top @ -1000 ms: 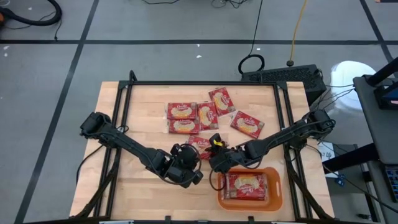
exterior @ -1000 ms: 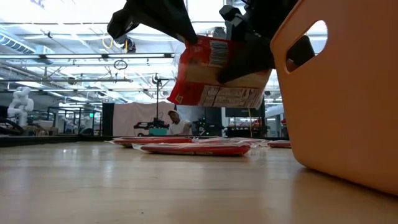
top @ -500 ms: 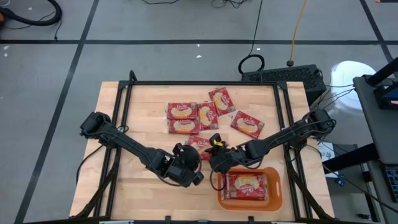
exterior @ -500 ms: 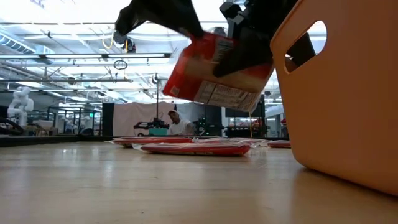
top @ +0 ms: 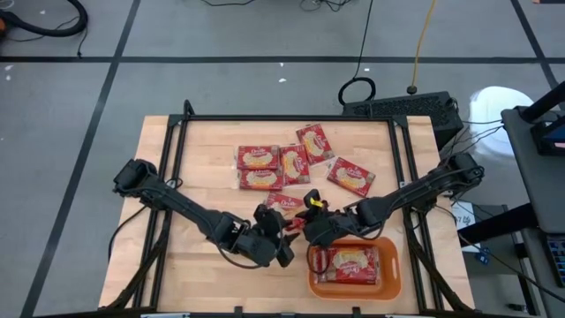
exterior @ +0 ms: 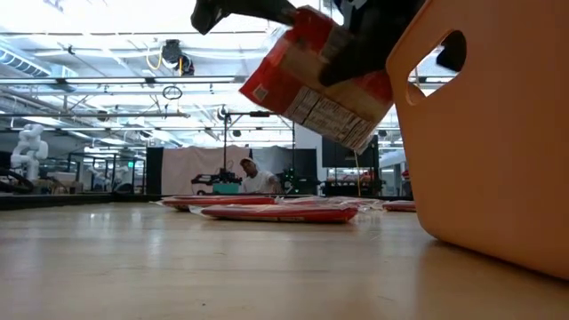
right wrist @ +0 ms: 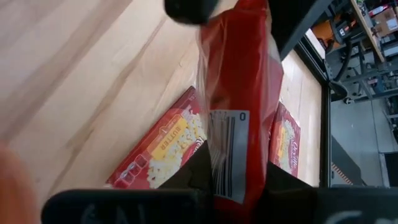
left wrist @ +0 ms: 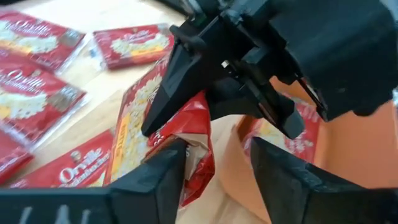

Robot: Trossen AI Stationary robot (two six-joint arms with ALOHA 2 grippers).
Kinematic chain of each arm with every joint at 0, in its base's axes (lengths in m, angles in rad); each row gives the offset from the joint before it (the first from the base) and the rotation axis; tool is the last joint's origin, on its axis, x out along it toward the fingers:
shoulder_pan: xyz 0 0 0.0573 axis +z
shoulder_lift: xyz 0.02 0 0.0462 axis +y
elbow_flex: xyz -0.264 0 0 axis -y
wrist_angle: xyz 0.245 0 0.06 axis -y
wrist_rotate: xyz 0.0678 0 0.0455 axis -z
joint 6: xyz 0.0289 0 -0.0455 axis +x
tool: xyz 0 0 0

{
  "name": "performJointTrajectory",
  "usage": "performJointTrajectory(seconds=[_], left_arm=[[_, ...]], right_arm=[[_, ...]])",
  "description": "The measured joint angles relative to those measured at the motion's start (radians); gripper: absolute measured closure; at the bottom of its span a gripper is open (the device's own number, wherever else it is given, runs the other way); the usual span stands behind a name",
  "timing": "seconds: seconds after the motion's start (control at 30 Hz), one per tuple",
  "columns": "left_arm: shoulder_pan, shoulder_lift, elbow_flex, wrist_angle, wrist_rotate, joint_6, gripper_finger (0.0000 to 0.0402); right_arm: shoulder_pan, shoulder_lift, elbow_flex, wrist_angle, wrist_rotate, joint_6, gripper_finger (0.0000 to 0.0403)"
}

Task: Sort popcorn bags into baskets
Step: Put the red popcorn bag into the orange bin

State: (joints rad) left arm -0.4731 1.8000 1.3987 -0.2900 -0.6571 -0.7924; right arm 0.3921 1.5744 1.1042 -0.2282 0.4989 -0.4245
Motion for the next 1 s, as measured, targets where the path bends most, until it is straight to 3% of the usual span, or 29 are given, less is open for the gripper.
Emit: performJointTrajectory(seconds=[0.33,0.47,0.6,0.83,1.0], left_arm=[[-0.007,-0.002,0.0,0.127,-0.039,0.134,0.0186],[-0.02,-0.004,0.0,0.214,-0.122,0.296,0.0185],[-0.031,-0.004,0.0,0.279,-0.133,0.382,0.0182],[-0.064,-0.004,0.0,0.288,-0.209,0.41,0.0164],[-0.074,-0.004,0.0,0.239,-0.209,0.333,0.0163]], right_arm=[[0.046,-0.026,0.0,-0.054,0.004,0.045,0.0372],[0.056,-0.025,0.0,-0.093,0.003,0.07,0.0372],[0.066,-0.032,0.0,-0.136,0.017,0.114,0.0372],[0.105,-0.1,0.0,-0.198,0.051,0.222,0.0372],[0.15,-0.162,0.0,-0.235,0.051,0.289,0.0371]])
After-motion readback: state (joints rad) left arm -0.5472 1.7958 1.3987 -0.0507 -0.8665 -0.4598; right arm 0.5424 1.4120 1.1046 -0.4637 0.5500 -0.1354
